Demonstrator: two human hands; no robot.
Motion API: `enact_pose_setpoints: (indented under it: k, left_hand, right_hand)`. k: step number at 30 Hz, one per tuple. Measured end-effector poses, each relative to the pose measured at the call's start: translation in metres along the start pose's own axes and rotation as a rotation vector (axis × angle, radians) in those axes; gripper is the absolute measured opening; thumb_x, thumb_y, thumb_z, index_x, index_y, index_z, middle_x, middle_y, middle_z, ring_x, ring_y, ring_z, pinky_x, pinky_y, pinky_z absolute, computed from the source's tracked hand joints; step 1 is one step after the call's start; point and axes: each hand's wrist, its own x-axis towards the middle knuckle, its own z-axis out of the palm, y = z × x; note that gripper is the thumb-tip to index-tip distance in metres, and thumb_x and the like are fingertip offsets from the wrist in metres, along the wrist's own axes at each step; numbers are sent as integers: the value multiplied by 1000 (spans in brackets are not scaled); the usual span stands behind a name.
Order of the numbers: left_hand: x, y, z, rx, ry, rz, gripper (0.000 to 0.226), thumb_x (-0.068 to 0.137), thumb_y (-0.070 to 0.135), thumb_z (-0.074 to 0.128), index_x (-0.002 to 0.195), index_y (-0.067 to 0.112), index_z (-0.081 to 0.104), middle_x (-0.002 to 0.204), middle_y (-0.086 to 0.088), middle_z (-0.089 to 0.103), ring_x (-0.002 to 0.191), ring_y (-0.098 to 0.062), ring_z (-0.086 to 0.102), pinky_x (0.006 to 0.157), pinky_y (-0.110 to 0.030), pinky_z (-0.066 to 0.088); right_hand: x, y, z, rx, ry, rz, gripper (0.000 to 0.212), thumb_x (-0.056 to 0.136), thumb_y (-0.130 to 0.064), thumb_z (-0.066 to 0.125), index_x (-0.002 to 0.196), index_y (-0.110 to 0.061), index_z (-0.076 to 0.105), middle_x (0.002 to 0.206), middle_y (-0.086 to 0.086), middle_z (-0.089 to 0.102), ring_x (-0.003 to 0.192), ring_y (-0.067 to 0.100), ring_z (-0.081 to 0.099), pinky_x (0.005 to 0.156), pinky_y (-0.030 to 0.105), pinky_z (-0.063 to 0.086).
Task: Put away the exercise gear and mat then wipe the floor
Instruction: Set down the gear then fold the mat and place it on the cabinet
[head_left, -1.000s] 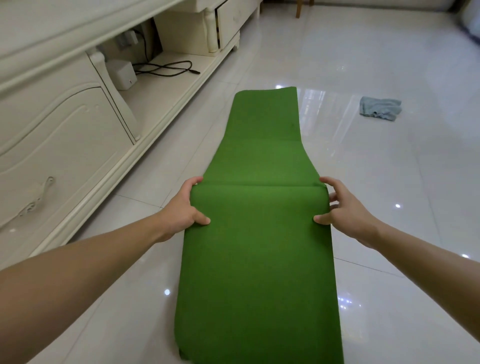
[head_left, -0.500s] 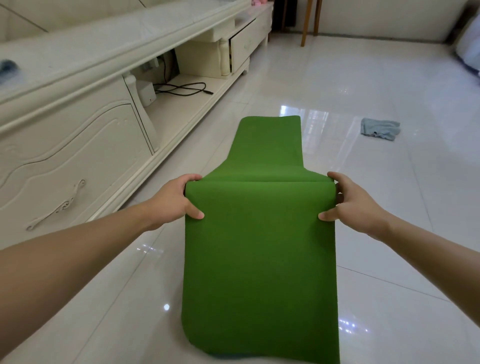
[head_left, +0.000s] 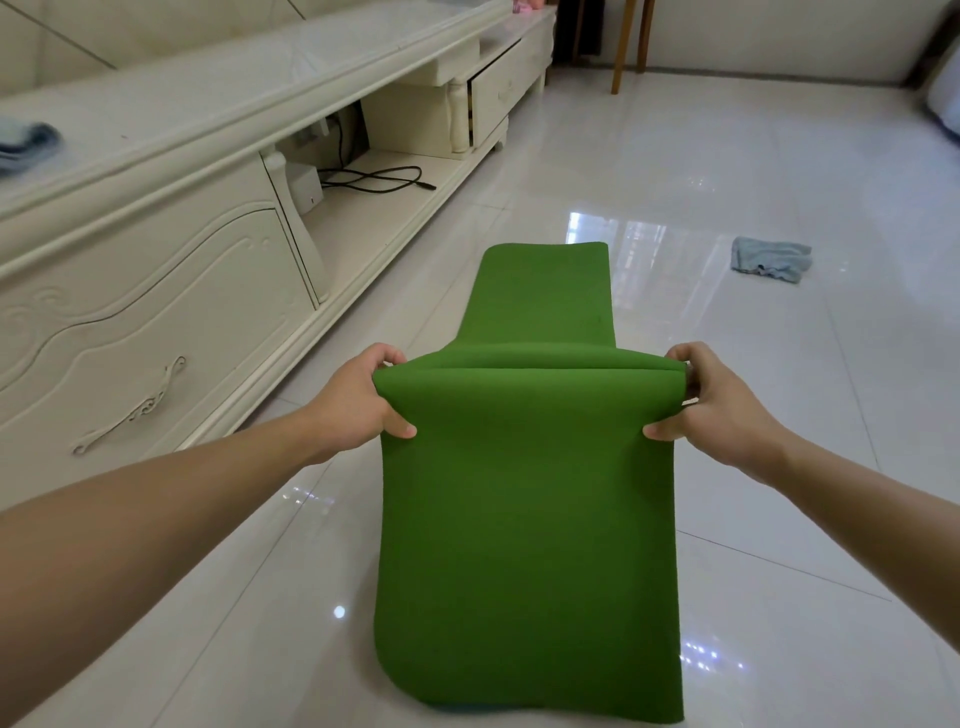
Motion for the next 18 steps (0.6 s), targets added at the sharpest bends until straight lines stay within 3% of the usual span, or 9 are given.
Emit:
enact_pose_setpoints:
  k: [4, 8, 10, 13, 18]
  left_hand:
    - [7, -6, 1, 0, 4, 14, 63, 58, -15, 82, 103, 21, 56, 117, -5, 56, 100, -26, 60, 71, -34, 53]
    - [12, -7, 2, -77, -45, 52, 59, 58, -21, 77, 96, 15, 49, 142, 12, 47, 120, -16, 55, 88, -40, 55]
    - [13, -7, 4, -115, -70, 54, 58, 61, -23, 74, 95, 15, 47, 132, 11, 56, 113, -15, 60, 83, -39, 57]
    - [14, -8, 4, -82, -61, 39, 56, 66, -22, 74, 100, 14, 48, 97, 0, 60, 84, -20, 63, 65, -33, 54]
    - [16, -11, 2, -100, -69, 21, 56, 68, -19, 75, 103, 15, 47, 96, -9, 60, 81, -25, 64, 63, -35, 54]
  right_hand:
    - [4, 4, 2, -28, 32, -8, 56, 61, 5, 82, 92, -29, 50, 113, 4, 46, 98, 31, 57, 79, 43, 53]
    - [7, 7, 1, 17, -16, -7, 58, 62, 3, 82, 94, -32, 49, 137, -18, 43, 121, 24, 49, 100, 47, 44]
    - [9, 11, -1, 49, -47, 7, 59, 61, 4, 81, 94, -34, 49, 129, -19, 55, 123, 21, 50, 98, 51, 46]
    - [10, 15, -2, 68, -41, 11, 54, 64, 9, 78, 94, -23, 46, 98, -6, 63, 110, 19, 58, 88, 48, 49]
    - [9, 11, 0, 67, -26, -1, 52, 65, 13, 76, 97, -13, 45, 87, -4, 61, 91, 12, 60, 79, 42, 50]
